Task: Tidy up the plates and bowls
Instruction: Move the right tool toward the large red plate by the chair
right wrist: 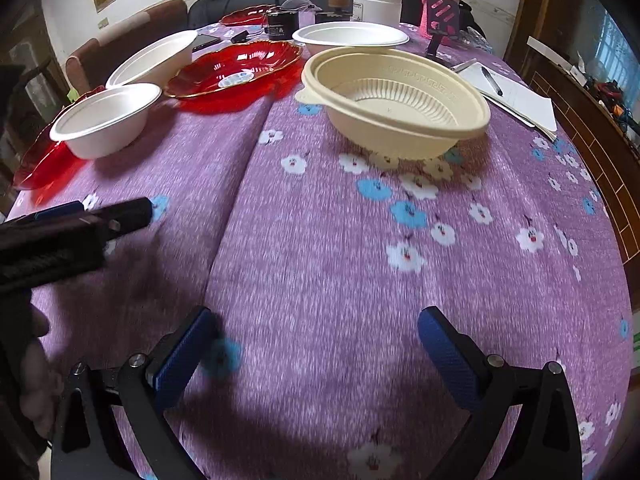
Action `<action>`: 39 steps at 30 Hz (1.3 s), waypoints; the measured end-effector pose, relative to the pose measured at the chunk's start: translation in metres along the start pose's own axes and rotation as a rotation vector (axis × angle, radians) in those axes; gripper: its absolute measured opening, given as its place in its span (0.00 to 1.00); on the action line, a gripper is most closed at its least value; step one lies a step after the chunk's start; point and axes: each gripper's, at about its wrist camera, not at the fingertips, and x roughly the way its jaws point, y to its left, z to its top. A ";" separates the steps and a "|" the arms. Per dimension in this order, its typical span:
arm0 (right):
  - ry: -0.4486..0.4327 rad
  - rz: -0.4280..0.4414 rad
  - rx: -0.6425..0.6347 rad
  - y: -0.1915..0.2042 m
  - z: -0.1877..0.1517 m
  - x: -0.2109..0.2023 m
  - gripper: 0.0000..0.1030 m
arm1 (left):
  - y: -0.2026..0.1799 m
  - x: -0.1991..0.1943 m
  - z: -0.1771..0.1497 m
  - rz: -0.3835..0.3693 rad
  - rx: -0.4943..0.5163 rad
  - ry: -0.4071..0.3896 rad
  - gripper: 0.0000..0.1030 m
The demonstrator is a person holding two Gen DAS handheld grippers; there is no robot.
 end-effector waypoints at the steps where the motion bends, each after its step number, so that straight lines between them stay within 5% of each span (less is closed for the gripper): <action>1: -0.001 0.000 -0.001 0.001 -0.001 -0.001 1.00 | 0.004 -0.008 -0.003 -0.004 -0.009 -0.024 1.00; 9: -0.006 0.031 -0.029 0.010 -0.009 -0.011 1.00 | 0.039 -0.076 -0.024 0.019 -0.027 -0.247 1.00; 14: -0.130 0.042 -0.100 0.033 -0.002 -0.042 0.99 | 0.080 -0.126 -0.032 0.068 -0.063 -0.373 1.00; 18: -0.225 0.110 -0.143 0.060 0.014 -0.062 1.00 | 0.117 -0.149 -0.024 0.117 -0.132 -0.403 1.00; 23: -0.206 0.228 -0.157 0.097 0.038 -0.057 0.99 | 0.170 -0.178 -0.020 0.192 -0.260 -0.457 1.00; 32: -0.096 0.497 -0.158 0.165 0.076 -0.023 0.93 | 0.235 -0.173 -0.019 0.246 -0.382 -0.430 1.00; 39: -0.013 0.648 -0.053 0.214 0.115 0.019 0.87 | 0.265 -0.151 0.014 0.228 -0.356 -0.373 1.00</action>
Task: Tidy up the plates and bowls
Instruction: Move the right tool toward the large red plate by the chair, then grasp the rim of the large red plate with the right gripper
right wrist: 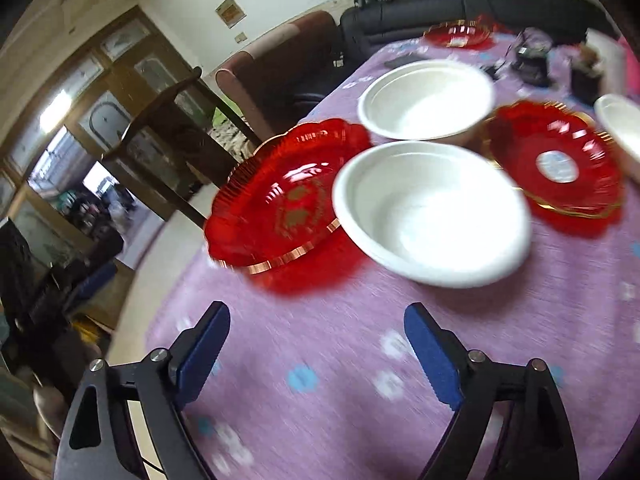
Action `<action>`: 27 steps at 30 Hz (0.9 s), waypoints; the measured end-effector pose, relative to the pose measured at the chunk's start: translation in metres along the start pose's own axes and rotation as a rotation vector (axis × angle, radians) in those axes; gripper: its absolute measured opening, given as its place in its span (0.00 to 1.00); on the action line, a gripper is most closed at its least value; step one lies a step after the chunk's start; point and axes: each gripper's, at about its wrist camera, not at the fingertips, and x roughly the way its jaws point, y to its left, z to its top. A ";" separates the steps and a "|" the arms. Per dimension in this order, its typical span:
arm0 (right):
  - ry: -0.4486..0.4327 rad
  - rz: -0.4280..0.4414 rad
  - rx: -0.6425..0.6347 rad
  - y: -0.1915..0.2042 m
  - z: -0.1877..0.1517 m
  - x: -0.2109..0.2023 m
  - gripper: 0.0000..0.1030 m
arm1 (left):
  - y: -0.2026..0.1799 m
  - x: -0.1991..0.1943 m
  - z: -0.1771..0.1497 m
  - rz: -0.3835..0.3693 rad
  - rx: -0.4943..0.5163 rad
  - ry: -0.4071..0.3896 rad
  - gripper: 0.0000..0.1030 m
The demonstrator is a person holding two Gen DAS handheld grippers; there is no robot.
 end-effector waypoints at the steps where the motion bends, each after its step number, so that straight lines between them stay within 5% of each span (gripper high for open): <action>1: 0.002 -0.001 0.008 0.001 0.003 0.006 0.85 | -0.001 0.007 0.006 0.009 0.019 -0.003 1.00; 16: -0.038 -0.126 0.029 0.018 0.041 0.049 0.83 | -0.008 0.126 0.057 -0.075 0.020 0.211 1.00; 27: -0.030 -0.141 0.064 0.009 0.050 0.063 0.80 | -0.015 0.175 0.070 -0.035 0.037 0.268 0.97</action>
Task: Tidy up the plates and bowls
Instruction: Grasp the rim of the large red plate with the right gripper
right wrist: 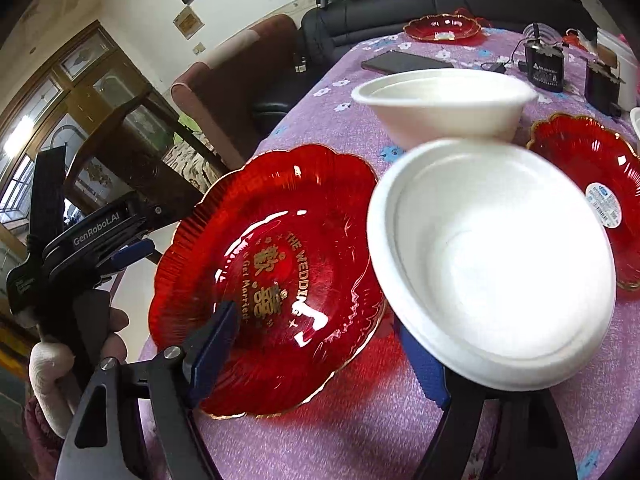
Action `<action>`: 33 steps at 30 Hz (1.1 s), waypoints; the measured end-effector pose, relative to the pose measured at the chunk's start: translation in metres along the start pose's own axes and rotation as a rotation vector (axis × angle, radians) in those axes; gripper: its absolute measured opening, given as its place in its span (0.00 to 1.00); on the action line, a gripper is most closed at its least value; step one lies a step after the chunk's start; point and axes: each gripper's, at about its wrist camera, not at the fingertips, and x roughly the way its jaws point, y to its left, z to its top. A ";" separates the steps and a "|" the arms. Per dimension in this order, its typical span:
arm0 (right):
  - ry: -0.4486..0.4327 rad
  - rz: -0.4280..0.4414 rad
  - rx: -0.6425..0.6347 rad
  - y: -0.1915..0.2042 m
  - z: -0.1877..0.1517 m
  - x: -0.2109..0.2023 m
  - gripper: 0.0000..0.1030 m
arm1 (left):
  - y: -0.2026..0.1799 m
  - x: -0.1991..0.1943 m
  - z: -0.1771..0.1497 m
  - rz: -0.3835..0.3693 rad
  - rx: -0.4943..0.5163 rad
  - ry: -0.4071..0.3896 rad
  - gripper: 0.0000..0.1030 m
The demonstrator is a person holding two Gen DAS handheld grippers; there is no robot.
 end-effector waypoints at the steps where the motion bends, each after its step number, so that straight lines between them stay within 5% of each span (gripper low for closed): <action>1: 0.003 -0.002 0.004 -0.001 0.000 0.002 0.79 | 0.000 0.003 0.001 0.001 0.000 0.007 0.97; 7: 0.007 -0.010 0.007 -0.006 0.002 0.007 0.79 | -0.004 0.018 0.001 0.010 0.019 0.032 0.95; 9: 0.007 -0.014 0.008 -0.006 0.002 0.007 0.79 | -0.008 0.024 0.000 0.006 0.042 0.055 0.81; 11: 0.013 -0.016 0.008 -0.006 0.002 0.010 0.72 | -0.011 0.031 -0.002 -0.004 0.058 0.092 0.51; 12: 0.022 -0.011 0.008 -0.006 0.002 0.012 0.69 | -0.011 0.033 -0.002 -0.001 0.061 0.102 0.46; 14: 0.035 -0.005 0.007 -0.006 0.002 0.015 0.61 | -0.012 0.029 -0.002 0.012 0.072 0.080 0.44; 24: 0.038 -0.027 -0.004 -0.003 0.000 0.017 0.52 | -0.018 0.026 -0.008 0.030 0.090 0.062 0.32; 29: 0.039 -0.044 0.000 -0.009 0.001 0.017 0.21 | -0.006 0.016 -0.011 0.026 0.053 0.037 0.26; 33: 0.041 -0.030 0.011 -0.010 -0.003 0.017 0.20 | -0.003 0.000 -0.019 0.033 0.056 0.009 0.23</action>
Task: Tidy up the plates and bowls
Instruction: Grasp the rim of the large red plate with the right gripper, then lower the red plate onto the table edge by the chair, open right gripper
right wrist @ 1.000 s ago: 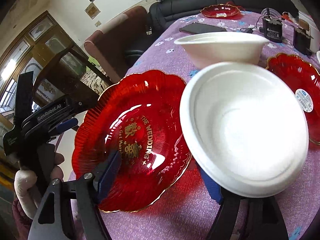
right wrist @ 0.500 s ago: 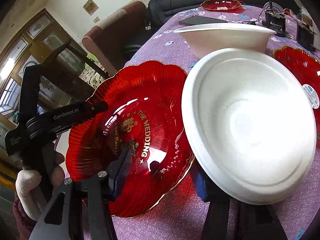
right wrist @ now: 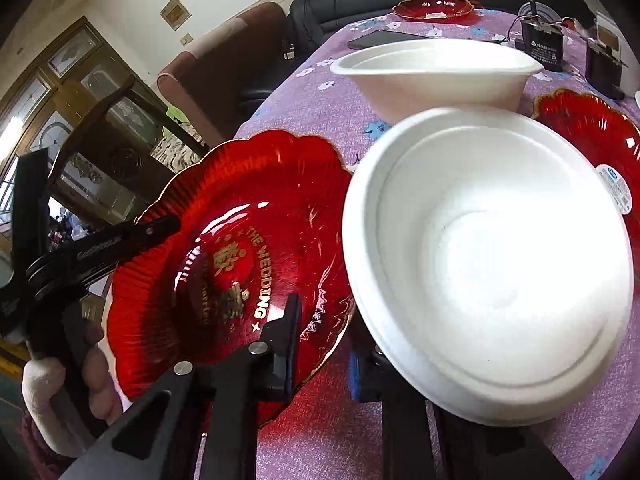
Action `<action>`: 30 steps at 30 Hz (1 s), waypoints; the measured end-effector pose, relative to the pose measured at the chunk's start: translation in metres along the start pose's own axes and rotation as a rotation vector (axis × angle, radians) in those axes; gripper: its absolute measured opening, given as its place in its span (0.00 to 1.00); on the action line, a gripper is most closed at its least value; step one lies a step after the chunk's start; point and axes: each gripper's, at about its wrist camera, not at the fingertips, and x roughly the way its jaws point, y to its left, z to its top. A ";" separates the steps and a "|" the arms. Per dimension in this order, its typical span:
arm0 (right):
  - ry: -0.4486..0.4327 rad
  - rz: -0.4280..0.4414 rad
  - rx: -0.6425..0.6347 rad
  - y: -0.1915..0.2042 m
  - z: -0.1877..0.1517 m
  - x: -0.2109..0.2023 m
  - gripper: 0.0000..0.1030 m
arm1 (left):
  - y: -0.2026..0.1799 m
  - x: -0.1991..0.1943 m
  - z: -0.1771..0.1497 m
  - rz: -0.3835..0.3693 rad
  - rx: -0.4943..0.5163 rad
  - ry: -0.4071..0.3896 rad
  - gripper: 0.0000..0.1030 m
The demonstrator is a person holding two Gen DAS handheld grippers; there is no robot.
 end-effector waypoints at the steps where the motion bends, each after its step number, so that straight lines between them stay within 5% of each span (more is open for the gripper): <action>1: 0.000 0.004 -0.001 0.002 -0.001 0.000 0.19 | 0.000 -0.006 -0.003 0.017 0.009 -0.015 0.23; 11: -0.019 0.042 -0.050 0.019 -0.010 -0.015 0.18 | 0.011 -0.053 -0.026 0.050 0.007 -0.109 0.23; 30: 0.017 0.033 -0.056 0.017 -0.037 -0.022 0.18 | 0.008 -0.067 -0.077 0.033 -0.001 -0.092 0.23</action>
